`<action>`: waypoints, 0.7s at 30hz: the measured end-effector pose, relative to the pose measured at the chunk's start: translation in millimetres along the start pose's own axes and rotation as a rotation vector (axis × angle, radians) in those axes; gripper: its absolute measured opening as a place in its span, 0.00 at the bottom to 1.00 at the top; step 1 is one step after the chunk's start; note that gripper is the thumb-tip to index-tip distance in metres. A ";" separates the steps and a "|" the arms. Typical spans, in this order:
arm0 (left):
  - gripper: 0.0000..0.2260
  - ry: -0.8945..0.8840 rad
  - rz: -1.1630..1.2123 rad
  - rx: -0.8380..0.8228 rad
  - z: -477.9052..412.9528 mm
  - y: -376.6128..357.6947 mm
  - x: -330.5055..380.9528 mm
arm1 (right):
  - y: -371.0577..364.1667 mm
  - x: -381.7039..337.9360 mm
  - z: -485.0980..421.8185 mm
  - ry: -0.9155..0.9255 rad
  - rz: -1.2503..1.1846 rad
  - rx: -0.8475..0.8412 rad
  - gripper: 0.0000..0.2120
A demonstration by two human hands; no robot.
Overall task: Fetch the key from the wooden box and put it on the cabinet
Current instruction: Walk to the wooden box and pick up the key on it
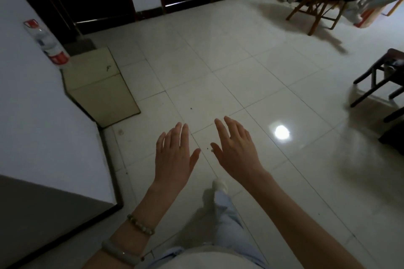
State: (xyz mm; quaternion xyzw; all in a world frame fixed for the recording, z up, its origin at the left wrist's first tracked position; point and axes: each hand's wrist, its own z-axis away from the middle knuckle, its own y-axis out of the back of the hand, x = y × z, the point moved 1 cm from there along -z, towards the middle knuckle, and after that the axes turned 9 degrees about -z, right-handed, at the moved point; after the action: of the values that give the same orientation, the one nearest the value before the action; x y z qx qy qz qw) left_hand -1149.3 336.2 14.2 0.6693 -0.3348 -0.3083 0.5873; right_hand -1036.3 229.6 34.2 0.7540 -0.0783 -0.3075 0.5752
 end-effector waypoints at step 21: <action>0.30 0.392 -0.022 -0.002 -337.3 -36.6 -59.9 | -30.8 77.2 -390.4 0.352 -0.064 -0.157 0.28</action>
State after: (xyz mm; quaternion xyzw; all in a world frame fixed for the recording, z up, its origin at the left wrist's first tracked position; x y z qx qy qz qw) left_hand -909.4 583.4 19.6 0.7195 -0.2062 -0.1788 0.6386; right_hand -765.7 523.1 35.3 0.7511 0.0716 -0.1940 0.6270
